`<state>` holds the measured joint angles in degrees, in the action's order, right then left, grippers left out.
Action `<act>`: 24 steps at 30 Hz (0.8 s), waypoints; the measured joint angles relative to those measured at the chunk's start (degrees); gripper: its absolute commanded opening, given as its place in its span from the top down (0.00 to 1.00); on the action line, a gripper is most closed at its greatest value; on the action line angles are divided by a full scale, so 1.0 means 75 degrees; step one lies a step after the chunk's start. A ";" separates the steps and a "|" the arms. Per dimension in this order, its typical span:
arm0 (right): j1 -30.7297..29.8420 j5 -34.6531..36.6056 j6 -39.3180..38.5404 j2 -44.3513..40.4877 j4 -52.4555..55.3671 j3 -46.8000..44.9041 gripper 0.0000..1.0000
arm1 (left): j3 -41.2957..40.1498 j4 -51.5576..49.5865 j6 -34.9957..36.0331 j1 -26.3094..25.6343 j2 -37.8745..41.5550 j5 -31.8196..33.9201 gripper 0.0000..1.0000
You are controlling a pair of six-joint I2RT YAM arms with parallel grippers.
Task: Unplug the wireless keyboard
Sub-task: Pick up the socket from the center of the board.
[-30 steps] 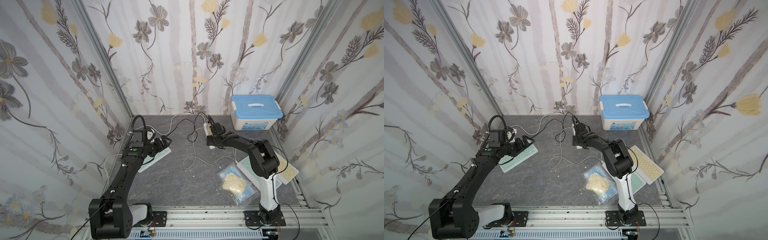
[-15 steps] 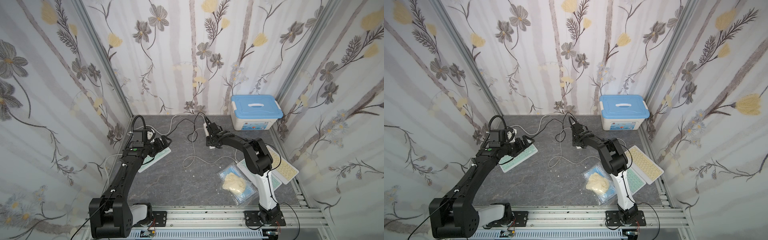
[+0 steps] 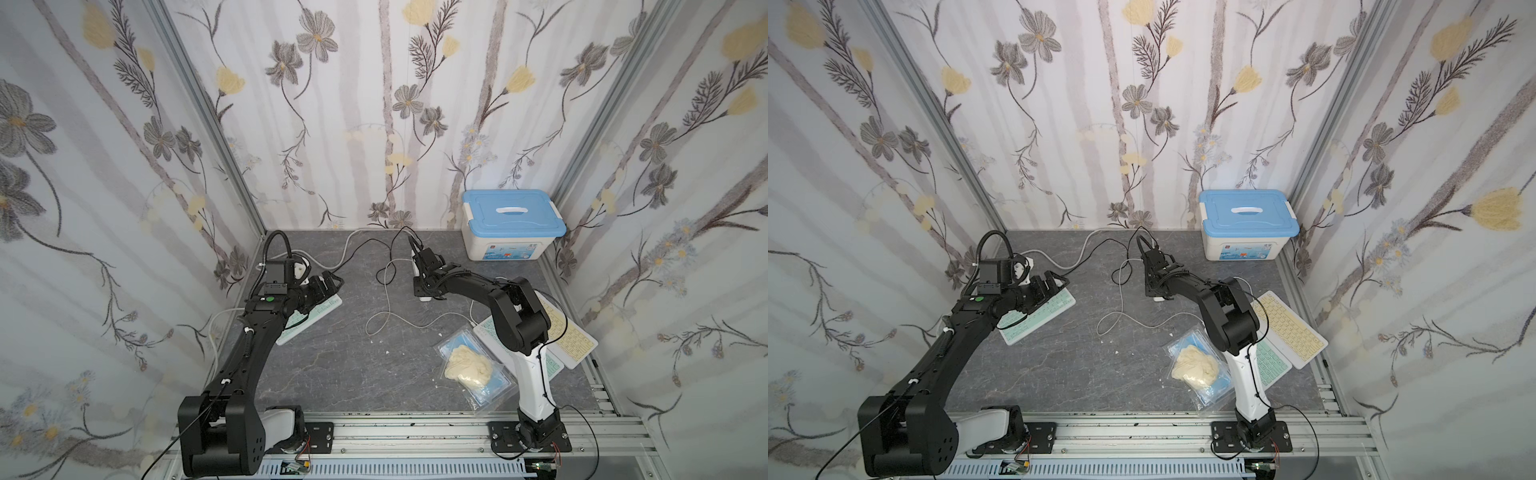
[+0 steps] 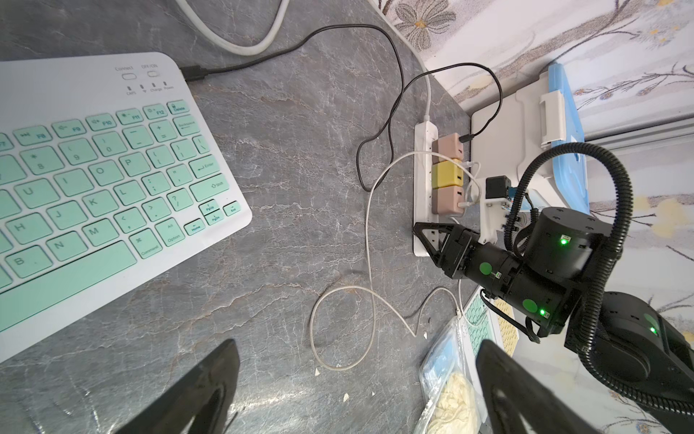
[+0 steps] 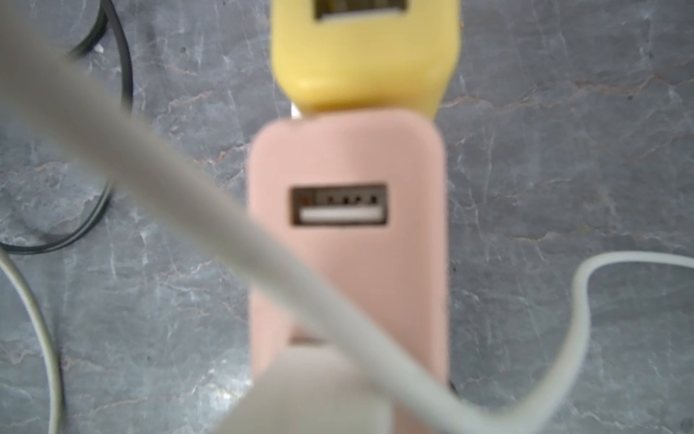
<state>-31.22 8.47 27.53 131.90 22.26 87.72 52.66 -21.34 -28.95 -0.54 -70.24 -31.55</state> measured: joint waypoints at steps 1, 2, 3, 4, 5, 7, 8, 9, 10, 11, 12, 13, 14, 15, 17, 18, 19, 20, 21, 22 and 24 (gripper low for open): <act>0.0000 -0.0064 0.0000 -0.0070 -0.0050 -0.0122 1.00 | 0.0000 0.0000 0.0000 0.0003 -0.0003 0.0000 0.00; 0.0000 -0.0128 -0.0003 -0.0181 -0.0178 -0.0312 1.00 | 0.0000 0.0000 0.0000 0.0003 -0.0006 0.0000 0.00; 0.0000 -0.0187 -0.0026 -0.0297 -0.0300 -0.0513 1.00 | 0.0000 -0.0003 0.0000 0.0003 -0.0012 0.0003 0.00; -0.0009 -0.0274 -0.0058 -0.0423 -0.0458 -0.0746 1.00 | 0.0000 -0.0003 0.0000 0.0003 -0.0020 0.0003 0.00; -0.0015 -0.0350 -0.0061 -0.0530 -0.0606 -0.0953 1.00 | 0.0000 -0.0003 0.0003 0.0003 -0.0026 0.0003 0.00; -0.0052 -0.0510 -0.0085 -0.0822 -0.0933 -0.1434 1.00 | 0.0000 -0.0003 0.0003 0.0003 -0.0041 0.0003 0.00; -0.0064 -0.0595 -0.0087 -0.0947 -0.1061 -0.1638 1.00 | 0.0000 -0.0003 0.0003 0.0003 -0.0047 0.0006 0.00; -0.0082 -0.0740 -0.0096 -0.1125 -0.1271 -0.1923 1.00 | -0.0006 -0.0003 0.0003 0.0003 -0.0061 0.0006 0.00; -0.0085 -0.0825 -0.0114 -0.1297 -0.1434 -0.2174 1.00 | -0.0015 -0.0006 0.0003 0.0000 -0.0082 0.0006 0.00; -0.0090 -0.0886 -0.0111 -0.1451 -0.1568 -0.2387 1.00 | -0.0032 0.0009 0.0003 0.0000 -0.0102 0.0009 0.00; -0.0122 -0.0927 -0.0119 -0.1635 -0.1760 -0.2617 1.00 | -0.0055 0.0015 0.0003 -0.0003 -0.0128 0.0009 0.00; -0.0166 -0.0927 -0.0143 -0.1795 -0.1935 -0.2792 1.00 | -0.0079 0.0020 0.0003 -0.0023 -0.0157 0.0009 0.00; -0.0204 -0.0889 -0.0166 -0.1920 -0.2075 -0.2900 1.00 | -0.0111 0.0032 0.0000 -0.0035 -0.0181 0.0012 0.00; -0.0262 -0.0813 -0.0213 -0.2034 -0.2229 -0.2978 1.00 | -0.0149 0.0047 -0.0006 -0.0058 -0.0198 0.0015 0.00; -0.0379 -0.0656 -0.0291 -0.2177 -0.2509 -0.3040 1.00 | -0.0189 0.0117 -0.0085 -0.0131 -0.0286 0.0006 0.00; -0.0431 -0.0583 -0.0347 -0.2235 -0.2690 -0.3069 1.00 | -0.0210 0.0201 -0.0108 -0.0175 -0.0364 0.0009 0.00; -0.0469 -0.0530 -0.0408 -0.2288 -0.2871 -0.3121 1.00 | -0.0224 0.0224 -0.0114 -0.0216 -0.0425 0.0009 0.00; -0.0481 -0.0510 -0.0463 -0.2331 -0.2999 -0.3179 1.00 | -0.0227 0.0224 -0.0125 -0.0254 -0.0460 0.0006 0.00; -0.0478 -0.0463 -0.0458 -0.2387 -0.3118 -0.3255 1.00 | -0.0227 0.0268 -0.0143 -0.0303 -0.0478 0.0000 0.00; -0.0478 -0.0376 -0.0455 -0.2451 -0.3235 -0.3357 1.00 | -0.0227 0.0347 -0.0146 -0.0356 -0.0484 -0.0009 0.00; -0.0475 -0.0262 -0.0460 -0.2588 -0.3416 -0.3561 1.00 | -0.0227 0.0504 -0.0230 -0.0437 -0.0490 -0.0044 0.00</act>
<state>-34.79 6.50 24.08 112.49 -3.36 61.01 50.96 -17.56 -30.68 -3.81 -73.91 -31.88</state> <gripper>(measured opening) 0.389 0.997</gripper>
